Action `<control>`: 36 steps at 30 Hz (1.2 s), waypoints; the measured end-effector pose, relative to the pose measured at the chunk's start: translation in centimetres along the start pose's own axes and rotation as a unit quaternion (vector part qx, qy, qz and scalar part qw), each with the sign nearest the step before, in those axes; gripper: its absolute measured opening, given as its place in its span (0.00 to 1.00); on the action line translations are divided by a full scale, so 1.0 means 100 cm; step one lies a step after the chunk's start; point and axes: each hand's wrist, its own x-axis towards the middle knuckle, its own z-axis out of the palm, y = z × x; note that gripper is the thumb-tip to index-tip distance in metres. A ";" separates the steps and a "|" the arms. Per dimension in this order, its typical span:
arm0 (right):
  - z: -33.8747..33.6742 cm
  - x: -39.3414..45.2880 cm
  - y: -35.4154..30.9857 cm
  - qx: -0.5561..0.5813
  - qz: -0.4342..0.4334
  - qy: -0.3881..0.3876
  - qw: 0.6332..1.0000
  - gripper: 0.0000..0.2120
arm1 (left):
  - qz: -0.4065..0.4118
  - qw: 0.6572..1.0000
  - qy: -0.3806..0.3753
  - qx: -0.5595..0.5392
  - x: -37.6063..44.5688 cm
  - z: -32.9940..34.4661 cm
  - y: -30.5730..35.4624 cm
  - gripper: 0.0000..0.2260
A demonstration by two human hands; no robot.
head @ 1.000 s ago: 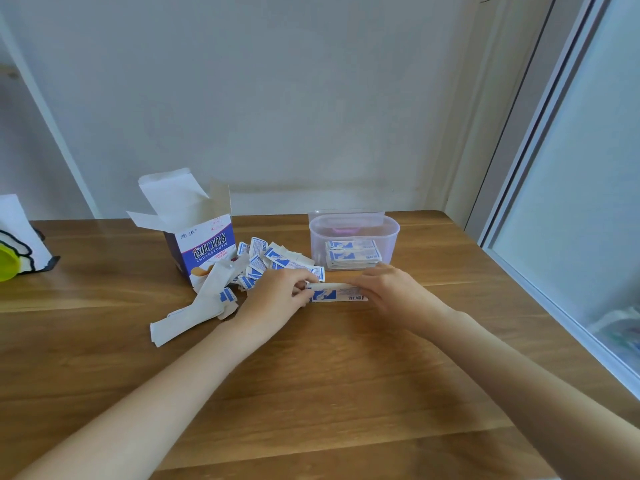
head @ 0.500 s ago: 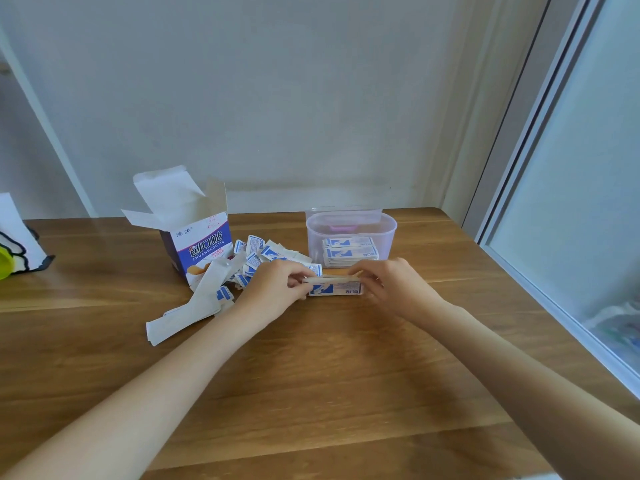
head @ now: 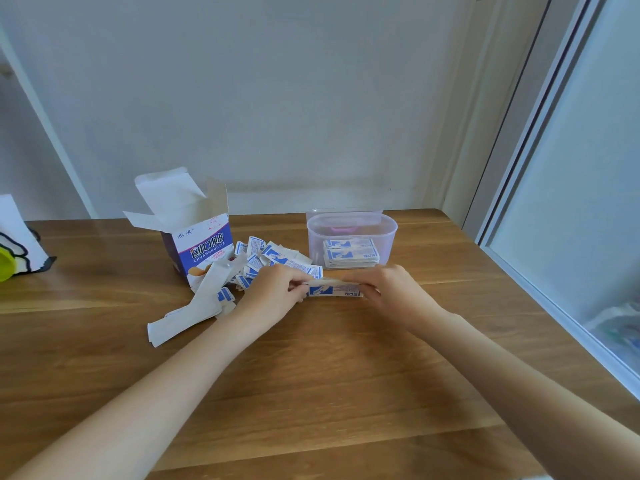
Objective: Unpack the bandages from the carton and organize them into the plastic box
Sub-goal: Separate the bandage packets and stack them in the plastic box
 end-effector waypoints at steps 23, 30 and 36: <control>-0.047 0.127 0.019 -0.058 0.303 -0.059 0.949 0.13 | -0.129 0.985 -0.067 0.090 0.131 -0.034 0.064 0.10; -0.028 0.130 0.024 -0.098 0.307 -0.059 0.945 0.15 | -0.135 0.975 -0.116 0.133 0.143 -0.026 0.058 0.08; -0.026 0.131 0.025 -0.114 0.301 -0.068 0.944 0.15 | -0.128 0.957 -0.169 0.196 0.145 -0.024 0.069 0.08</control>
